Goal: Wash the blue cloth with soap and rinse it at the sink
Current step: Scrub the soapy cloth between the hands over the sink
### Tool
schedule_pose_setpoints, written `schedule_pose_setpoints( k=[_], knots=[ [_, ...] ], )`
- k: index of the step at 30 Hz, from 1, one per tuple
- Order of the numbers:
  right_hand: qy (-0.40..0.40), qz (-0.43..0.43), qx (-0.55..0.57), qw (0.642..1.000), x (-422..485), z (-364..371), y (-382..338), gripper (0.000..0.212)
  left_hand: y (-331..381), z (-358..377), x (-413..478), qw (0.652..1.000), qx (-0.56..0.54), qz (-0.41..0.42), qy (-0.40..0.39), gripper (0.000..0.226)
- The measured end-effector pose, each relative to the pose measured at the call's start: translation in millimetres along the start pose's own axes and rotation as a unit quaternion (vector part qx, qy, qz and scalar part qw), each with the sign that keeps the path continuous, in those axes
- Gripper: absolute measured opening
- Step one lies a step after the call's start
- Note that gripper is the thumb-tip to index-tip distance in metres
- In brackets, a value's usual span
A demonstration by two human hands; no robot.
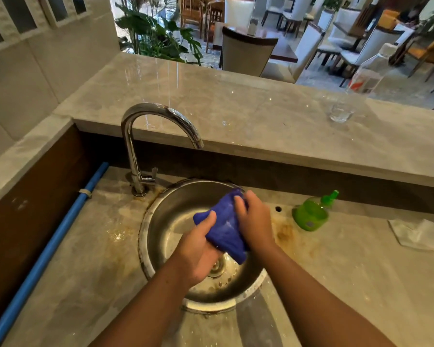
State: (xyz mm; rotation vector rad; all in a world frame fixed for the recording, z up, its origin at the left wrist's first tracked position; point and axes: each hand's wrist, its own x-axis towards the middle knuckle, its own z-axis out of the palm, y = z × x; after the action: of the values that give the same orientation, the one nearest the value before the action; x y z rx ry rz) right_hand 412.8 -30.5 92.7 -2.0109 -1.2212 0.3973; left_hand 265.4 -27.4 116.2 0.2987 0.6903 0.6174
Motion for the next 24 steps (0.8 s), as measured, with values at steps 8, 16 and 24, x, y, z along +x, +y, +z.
schedule_pose_setpoints(
  k=[8,16,24],
  knots=[
    [-0.231,0.345,0.515,0.75,-16.8,-27.3,18.4,0.061,28.7,-9.9,-6.5,0.996,0.072,-0.053,-0.019,0.042],
    [-0.287,0.413,0.61,0.612,-50.2,-1.0,9.2,0.071,31.5,-6.3,-13.9,0.987,0.149,-0.054,-0.032,0.043],
    [-0.134,0.339,0.488,0.793,-37.0,1.9,-3.0,0.038,40.6,-12.0,-15.0,0.981,0.183,-0.02,0.06,0.029]
  ],
)
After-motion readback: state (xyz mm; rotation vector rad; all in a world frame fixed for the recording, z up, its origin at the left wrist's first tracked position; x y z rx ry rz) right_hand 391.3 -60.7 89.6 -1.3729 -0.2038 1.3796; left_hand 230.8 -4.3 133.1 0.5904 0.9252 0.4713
